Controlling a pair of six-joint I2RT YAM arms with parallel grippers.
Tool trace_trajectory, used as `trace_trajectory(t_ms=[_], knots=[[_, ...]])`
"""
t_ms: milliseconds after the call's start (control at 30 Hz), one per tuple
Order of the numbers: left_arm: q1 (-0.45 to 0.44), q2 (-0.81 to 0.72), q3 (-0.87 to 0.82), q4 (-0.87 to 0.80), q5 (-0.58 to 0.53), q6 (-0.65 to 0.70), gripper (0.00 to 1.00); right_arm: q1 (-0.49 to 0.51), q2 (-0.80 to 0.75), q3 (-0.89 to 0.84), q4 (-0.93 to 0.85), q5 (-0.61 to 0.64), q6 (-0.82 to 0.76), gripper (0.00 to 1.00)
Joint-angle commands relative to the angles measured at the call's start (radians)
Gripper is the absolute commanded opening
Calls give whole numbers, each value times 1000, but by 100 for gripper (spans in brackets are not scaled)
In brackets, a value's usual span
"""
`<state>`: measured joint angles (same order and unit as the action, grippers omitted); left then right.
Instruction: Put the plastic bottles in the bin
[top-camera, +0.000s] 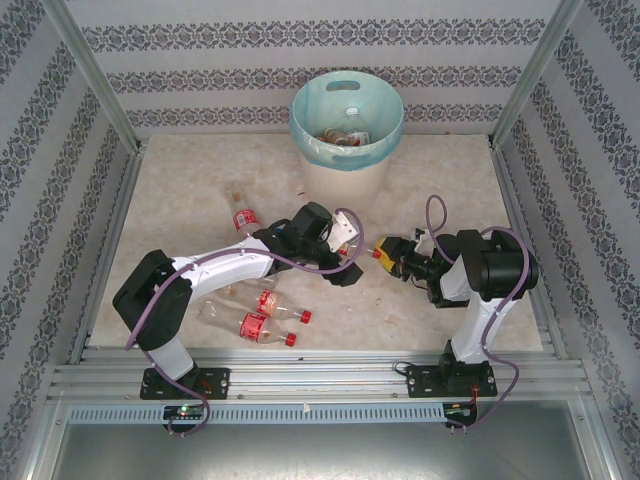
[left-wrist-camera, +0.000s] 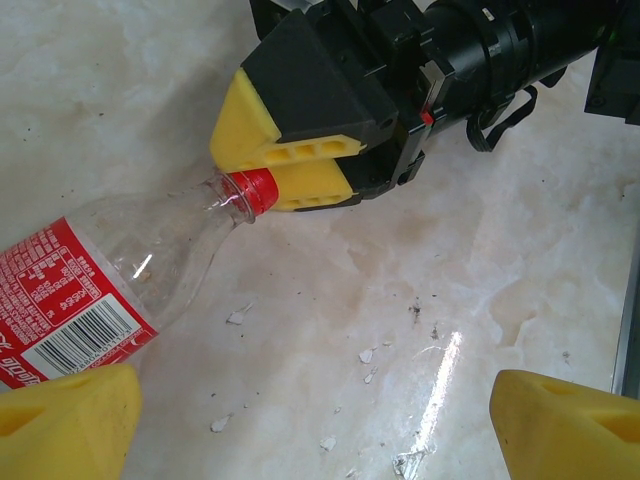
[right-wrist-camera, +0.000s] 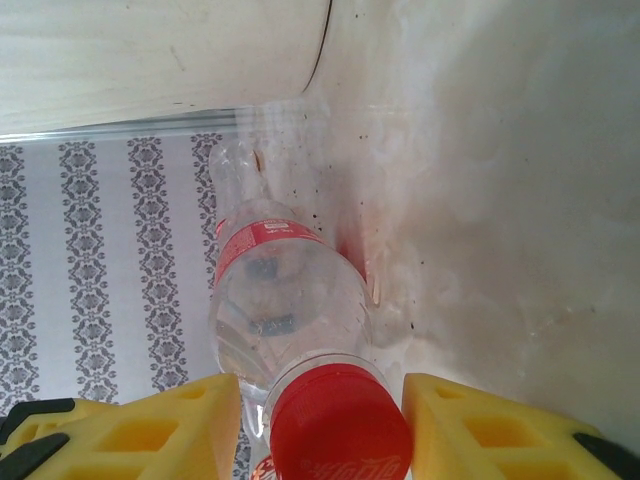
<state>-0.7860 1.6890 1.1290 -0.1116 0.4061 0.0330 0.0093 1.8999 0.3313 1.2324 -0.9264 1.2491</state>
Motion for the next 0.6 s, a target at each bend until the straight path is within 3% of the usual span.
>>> trace_trajectory(t_ms=[0, 567], knots=[[-9, -9, 1, 4, -7, 6, 91, 17, 2, -21, -77, -44, -20, 48], [-9, -12, 10, -1, -8, 12, 91, 20, -8, -24, -91, -60, -22, 34]])
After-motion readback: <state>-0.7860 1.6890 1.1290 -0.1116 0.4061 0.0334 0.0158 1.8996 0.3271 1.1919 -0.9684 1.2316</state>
